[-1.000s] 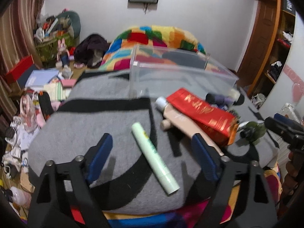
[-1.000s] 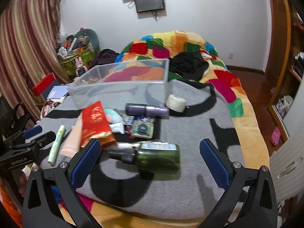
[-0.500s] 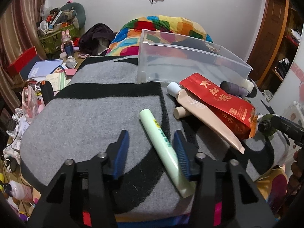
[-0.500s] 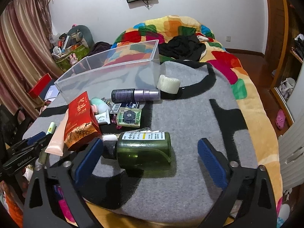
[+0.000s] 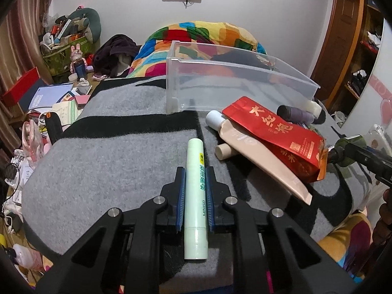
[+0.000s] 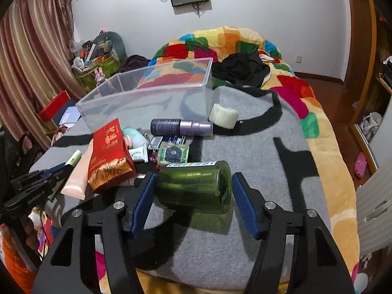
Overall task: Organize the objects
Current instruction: 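Grasp pale green tube with left gripper while right gripper grasps green bottle, then carry both items into clear box and open both grippers to release, then grasp beige tube with left gripper while right gripper grasps red tea package, then carry beige tube and red tea package over the clear box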
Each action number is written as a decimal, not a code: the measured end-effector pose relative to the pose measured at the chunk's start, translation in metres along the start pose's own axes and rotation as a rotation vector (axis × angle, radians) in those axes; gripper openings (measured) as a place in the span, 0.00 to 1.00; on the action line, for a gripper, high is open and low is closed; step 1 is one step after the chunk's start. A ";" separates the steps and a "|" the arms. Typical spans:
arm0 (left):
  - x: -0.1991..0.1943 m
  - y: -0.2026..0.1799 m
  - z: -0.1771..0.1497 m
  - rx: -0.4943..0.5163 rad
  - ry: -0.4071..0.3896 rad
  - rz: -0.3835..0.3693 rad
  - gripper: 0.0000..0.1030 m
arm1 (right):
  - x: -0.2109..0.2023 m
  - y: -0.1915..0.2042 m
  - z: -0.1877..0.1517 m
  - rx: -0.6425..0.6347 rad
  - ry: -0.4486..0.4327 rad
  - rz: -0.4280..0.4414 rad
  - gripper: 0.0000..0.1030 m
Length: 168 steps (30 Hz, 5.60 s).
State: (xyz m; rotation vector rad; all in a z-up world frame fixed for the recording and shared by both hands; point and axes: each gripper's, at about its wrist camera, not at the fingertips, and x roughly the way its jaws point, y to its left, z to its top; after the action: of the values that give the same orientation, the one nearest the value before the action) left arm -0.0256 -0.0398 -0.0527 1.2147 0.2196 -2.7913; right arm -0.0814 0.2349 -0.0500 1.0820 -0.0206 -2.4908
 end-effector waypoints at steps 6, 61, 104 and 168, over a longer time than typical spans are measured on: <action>-0.015 0.000 0.017 -0.004 -0.057 0.002 0.14 | -0.009 -0.003 0.015 0.012 -0.034 0.022 0.57; 0.059 -0.027 0.148 0.090 0.023 -0.076 0.15 | 0.120 0.062 0.135 -0.173 0.127 0.019 0.61; 0.014 -0.042 0.009 0.018 0.114 -0.220 0.33 | 0.024 0.073 0.023 -0.348 0.080 0.180 0.80; -0.008 -0.007 0.095 0.001 -0.139 -0.083 0.08 | 0.038 0.053 0.102 -0.152 -0.065 0.088 0.52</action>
State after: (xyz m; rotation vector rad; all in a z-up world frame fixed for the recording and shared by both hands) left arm -0.0890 -0.0488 0.0178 1.0296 0.2635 -2.9316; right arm -0.1557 0.1565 0.0044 0.9180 0.0989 -2.4044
